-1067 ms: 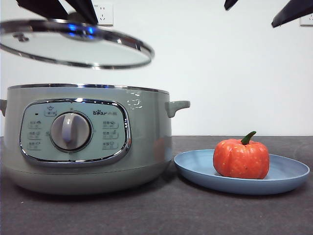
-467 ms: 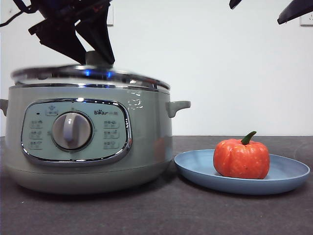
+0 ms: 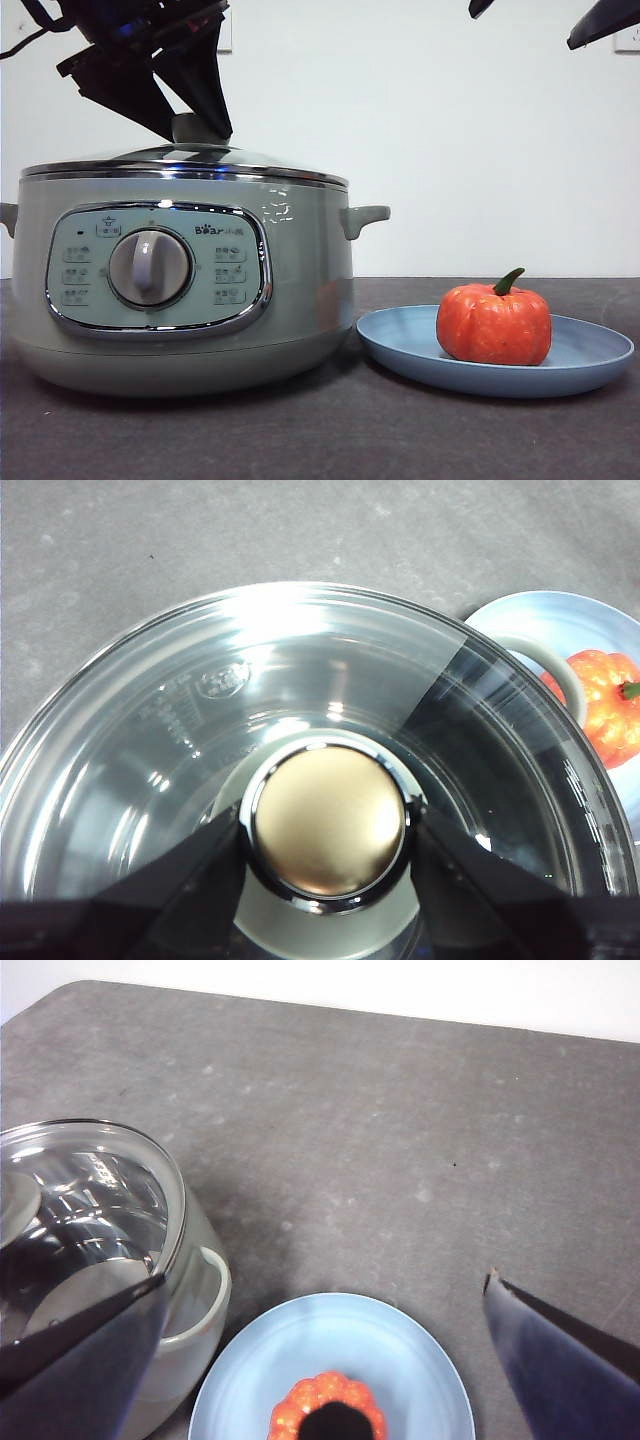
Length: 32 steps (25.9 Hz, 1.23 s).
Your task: Take the pumpkin out from the steamer,put the pumpkin in the blue plate,close the lid
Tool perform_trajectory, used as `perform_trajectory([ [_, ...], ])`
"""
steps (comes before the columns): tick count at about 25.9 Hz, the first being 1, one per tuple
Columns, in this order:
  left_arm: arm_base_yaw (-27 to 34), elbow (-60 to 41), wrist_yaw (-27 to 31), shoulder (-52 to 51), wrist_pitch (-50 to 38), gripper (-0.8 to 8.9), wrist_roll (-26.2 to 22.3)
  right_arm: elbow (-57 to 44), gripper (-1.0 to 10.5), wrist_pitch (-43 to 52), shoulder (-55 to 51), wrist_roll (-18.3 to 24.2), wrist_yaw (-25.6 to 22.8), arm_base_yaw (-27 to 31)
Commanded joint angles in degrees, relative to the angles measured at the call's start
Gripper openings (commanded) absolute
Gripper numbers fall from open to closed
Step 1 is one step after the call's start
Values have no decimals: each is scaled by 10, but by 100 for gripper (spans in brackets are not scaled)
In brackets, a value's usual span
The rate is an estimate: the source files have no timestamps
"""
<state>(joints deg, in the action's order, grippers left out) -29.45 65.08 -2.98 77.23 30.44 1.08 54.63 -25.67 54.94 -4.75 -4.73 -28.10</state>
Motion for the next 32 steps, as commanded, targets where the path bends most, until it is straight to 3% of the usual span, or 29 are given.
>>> perform_trajectory([
  [1, -2, 6, -1, 4, -8, 39, -2, 0, 563, 5, 0, -1, -2, 0],
  [5, -1, 7, 0, 1, -8, 403, -1, 0, 563, 4, 0, -1, -2, 0],
  [6, 0, 7, 1, 0, -9, 446, 0, 0, 563, 4, 0, -1, -2, 0],
  [14, -1, 7, 1, -40, -32, 445, 0, 0, 563, 4, 0, -2, -1, 0],
  [21, -1, 7, 0, -111, 7, 439, -3, 0, 531, -9, -2, -2, 3, 0],
  [25, -1, 7, 0, -156, 40, 392, -31, 0, 360, -43, -3, -2, 3, 0],
  [27, -1, 7, 0, -172, 63, 214, -43, 0, 254, -66, -3, -1, 3, 0],
  [29, -1, 7, 1, -184, 90, -31, -50, 0, 115, -87, -5, -1, 3, 0],
  [31, -1, 6, 8, -194, 112, -8, -66, 0, -24, -108, -9, -1, 3, -1],
  [32, -1, 5, 18, -199, 116, -8, -70, -1, -16, -116, -12, -1, 3, -1],
])
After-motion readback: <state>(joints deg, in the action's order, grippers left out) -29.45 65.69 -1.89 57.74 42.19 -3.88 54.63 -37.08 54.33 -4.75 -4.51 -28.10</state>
